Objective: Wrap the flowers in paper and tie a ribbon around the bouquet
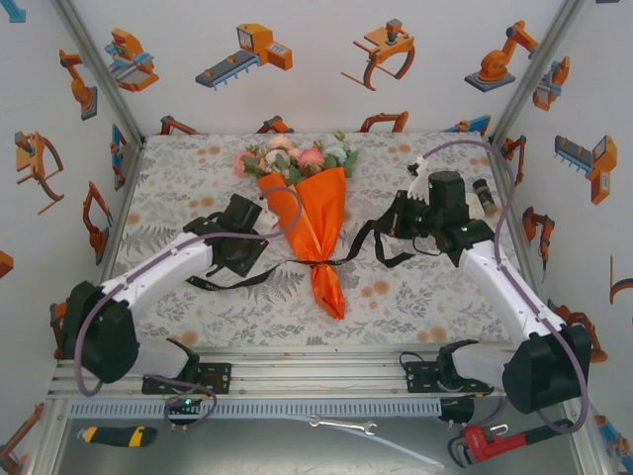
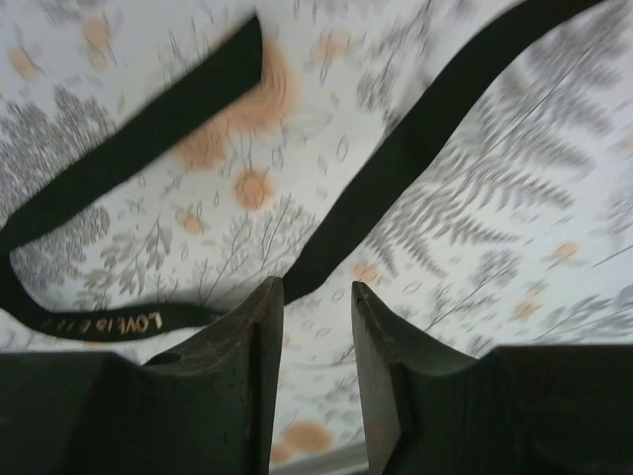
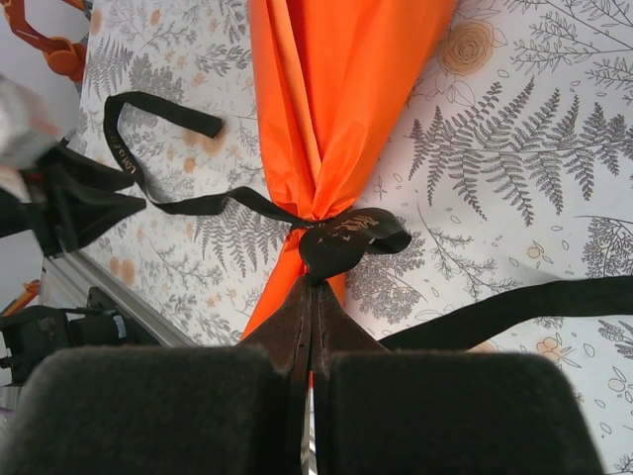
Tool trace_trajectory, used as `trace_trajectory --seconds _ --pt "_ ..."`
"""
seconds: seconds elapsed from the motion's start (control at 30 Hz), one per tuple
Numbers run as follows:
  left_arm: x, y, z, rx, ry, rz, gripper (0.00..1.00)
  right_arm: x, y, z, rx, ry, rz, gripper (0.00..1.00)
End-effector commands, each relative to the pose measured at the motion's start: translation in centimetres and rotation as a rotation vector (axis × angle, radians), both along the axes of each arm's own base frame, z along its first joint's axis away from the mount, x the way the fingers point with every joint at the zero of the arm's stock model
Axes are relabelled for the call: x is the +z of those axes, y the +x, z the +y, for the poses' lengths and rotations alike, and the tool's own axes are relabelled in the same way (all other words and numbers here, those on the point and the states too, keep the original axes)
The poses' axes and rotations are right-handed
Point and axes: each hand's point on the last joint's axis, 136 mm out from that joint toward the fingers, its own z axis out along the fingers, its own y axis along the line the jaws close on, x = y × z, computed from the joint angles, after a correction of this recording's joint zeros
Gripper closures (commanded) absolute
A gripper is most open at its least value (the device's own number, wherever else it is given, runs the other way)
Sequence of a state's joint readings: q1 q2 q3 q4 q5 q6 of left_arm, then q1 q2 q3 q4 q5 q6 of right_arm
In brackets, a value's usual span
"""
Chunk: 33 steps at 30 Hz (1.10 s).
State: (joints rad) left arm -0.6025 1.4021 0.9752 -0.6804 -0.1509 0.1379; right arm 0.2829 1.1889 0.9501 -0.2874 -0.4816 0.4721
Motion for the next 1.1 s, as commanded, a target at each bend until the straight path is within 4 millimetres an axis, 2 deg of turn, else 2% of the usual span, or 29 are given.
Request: trace_trajectory --seconds 0.0,0.1,0.23,0.33,0.53,0.63,0.7,0.73,0.77,0.83,0.9,1.0,1.07 --pt "-1.6 -2.0 2.8 -0.082 0.208 0.12 0.61 0.1 0.1 0.3 0.013 0.017 -0.016 1.0" --pt "-3.5 -2.3 3.2 -0.113 0.26 0.168 0.59 0.0 0.2 0.3 0.018 0.021 -0.02 1.0" --pt "-4.7 -1.8 2.1 -0.129 0.231 0.19 0.51 -0.1 0.2 0.4 0.028 0.015 -0.025 1.0" --pt "-5.7 -1.6 1.5 -0.141 0.218 0.197 0.5 -0.3 0.1 0.4 0.036 0.006 -0.025 1.0" --pt "-8.2 -1.0 1.9 -0.143 0.287 0.23 0.52 -0.3 -0.1 0.2 0.037 -0.005 -0.03 1.0" --pt "-9.2 -1.0 1.9 -0.143 0.288 0.251 0.63 -0.4 -0.2 0.2 0.037 -0.008 -0.027 1.0" --pt "-9.7 -1.2 1.7 -0.145 0.283 0.262 0.79 -0.3 -0.2 0.2 0.036 -0.007 -0.028 1.0" --pt "-9.8 -1.2 1.8 -0.143 0.285 0.264 0.93 -0.2 -0.2 0.2 0.034 -0.007 -0.029 1.0" --pt "-9.6 -1.1 1.7 -0.135 0.282 0.255 1.0 -0.1 -0.2 0.1 0.033 -0.006 -0.031 1.0" --pt "-8.5 -0.5 1.3 -0.117 0.248 0.214 1.0 0.1 -0.2 0.1 0.033 -0.006 -0.034 1.0" --pt "-6.1 0.1 0.0 -0.115 0.162 0.145 1.0 0.3 -0.2 0.1 0.027 -0.007 -0.035 1.0" --pt "0.5 0.9 -3.4 -0.137 -0.073 -0.045 1.0 0.8 -0.1 0.0 0.016 0.007 -0.038 1.0" --pt "5.8 0.4 -6.3 -0.194 -0.296 -0.191 1.0 1.2 -0.1 0.3 0.013 0.037 -0.041 1.0"
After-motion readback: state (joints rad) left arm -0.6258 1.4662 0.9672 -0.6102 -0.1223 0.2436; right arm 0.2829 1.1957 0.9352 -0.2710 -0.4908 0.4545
